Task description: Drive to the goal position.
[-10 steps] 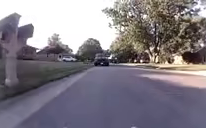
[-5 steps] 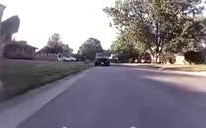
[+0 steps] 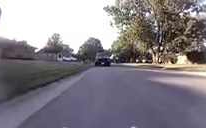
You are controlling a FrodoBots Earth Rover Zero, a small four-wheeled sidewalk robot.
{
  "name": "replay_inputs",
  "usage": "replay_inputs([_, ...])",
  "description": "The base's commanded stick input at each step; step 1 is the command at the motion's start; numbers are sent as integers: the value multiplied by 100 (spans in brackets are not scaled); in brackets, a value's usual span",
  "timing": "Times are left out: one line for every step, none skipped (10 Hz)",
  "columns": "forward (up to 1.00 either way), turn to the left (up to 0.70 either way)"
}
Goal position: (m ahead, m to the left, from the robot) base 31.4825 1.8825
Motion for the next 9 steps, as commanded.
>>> replay_inputs([100,0])
replay_inputs([100,0])
replay_inputs([100,-1])
replay_inputs([100,-13])
replay_inputs([100,-21])
replay_inputs([100,-23])
replay_inputs([100,-31])
replay_inputs([100,-38])
replay_inputs([100,-39])
